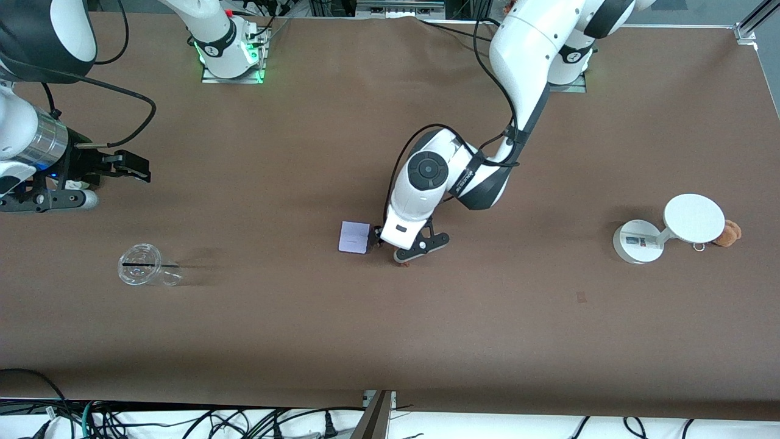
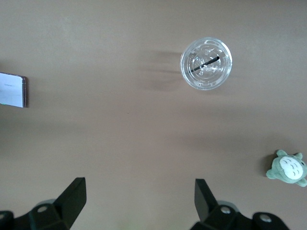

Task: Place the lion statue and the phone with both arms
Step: 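Reach the left gripper down to the brown lion statue and grasp it, then lift the lion with the left gripper while the right gripper reaches the phone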

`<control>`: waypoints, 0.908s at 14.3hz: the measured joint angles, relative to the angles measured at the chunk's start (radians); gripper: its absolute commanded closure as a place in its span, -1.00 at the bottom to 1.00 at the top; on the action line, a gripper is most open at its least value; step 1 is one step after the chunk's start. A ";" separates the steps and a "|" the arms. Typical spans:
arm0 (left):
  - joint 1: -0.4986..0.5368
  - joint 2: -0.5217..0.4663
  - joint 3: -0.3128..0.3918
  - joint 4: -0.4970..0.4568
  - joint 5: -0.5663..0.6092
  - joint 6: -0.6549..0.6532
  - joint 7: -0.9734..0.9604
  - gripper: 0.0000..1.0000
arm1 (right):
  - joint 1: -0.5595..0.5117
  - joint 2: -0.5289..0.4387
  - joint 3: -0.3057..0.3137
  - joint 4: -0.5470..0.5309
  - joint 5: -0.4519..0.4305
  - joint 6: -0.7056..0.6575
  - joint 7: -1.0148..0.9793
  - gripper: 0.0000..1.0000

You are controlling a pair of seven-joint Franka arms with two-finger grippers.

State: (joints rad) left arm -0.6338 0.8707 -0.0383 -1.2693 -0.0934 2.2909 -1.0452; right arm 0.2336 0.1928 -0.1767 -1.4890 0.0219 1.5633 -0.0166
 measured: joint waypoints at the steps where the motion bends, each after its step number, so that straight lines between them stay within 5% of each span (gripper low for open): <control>1: 0.001 0.013 0.007 0.008 0.000 0.007 -0.010 -1.00 | 0.000 0.000 0.000 0.000 0.000 0.000 0.000 -1.00; 4: -0.003 0.056 0.015 0.049 0.000 0.013 -0.029 -1.00 | 0.000 0.004 0.000 0.000 0.000 -0.001 0.000 -1.00; 8: -0.049 0.094 0.056 0.072 0.000 0.023 -0.034 0.05 | 0.001 0.007 0.000 0.000 0.000 -0.001 0.000 -1.00; 10: -0.062 0.105 0.066 0.073 0.009 0.025 -0.030 1.00 | 0.001 0.007 0.000 0.000 0.000 -0.001 0.000 -1.00; 13: -0.063 0.111 0.067 0.073 0.044 0.026 -0.008 1.00 | 0.007 0.011 0.000 0.000 0.000 -0.002 0.000 -1.00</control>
State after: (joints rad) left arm -0.6968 0.9815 0.0288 -1.1958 -0.0495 2.3165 -1.0530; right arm 0.2403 0.2042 -0.1766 -1.4891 0.0219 1.5608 -0.0166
